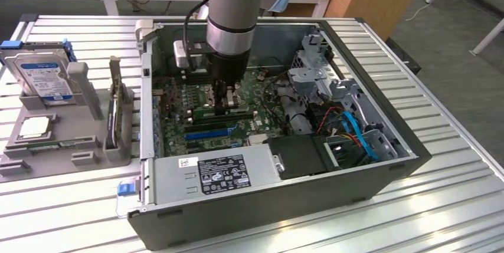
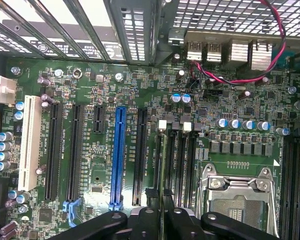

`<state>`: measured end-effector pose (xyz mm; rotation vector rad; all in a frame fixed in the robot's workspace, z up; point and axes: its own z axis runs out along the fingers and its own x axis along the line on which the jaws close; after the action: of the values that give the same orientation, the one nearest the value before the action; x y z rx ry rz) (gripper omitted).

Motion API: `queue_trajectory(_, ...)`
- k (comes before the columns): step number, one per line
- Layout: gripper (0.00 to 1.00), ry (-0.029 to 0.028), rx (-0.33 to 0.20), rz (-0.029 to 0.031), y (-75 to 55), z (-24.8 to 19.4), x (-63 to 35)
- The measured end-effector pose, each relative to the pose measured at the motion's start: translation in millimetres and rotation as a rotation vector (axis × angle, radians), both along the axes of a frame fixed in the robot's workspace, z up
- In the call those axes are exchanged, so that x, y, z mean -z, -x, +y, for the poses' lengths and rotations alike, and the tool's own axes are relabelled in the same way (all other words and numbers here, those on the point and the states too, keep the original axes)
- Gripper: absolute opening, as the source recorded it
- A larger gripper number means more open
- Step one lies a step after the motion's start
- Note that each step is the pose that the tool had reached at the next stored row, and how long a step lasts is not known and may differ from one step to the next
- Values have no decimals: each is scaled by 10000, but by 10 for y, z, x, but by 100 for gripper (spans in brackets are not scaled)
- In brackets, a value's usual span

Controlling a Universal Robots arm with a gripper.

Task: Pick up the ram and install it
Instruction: 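Insert the ram into the slot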

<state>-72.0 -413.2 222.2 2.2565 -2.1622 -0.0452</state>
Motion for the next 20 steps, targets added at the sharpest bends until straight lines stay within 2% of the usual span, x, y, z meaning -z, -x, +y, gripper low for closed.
queue_trajectory(20,13,1,-28,0,5,0,14)
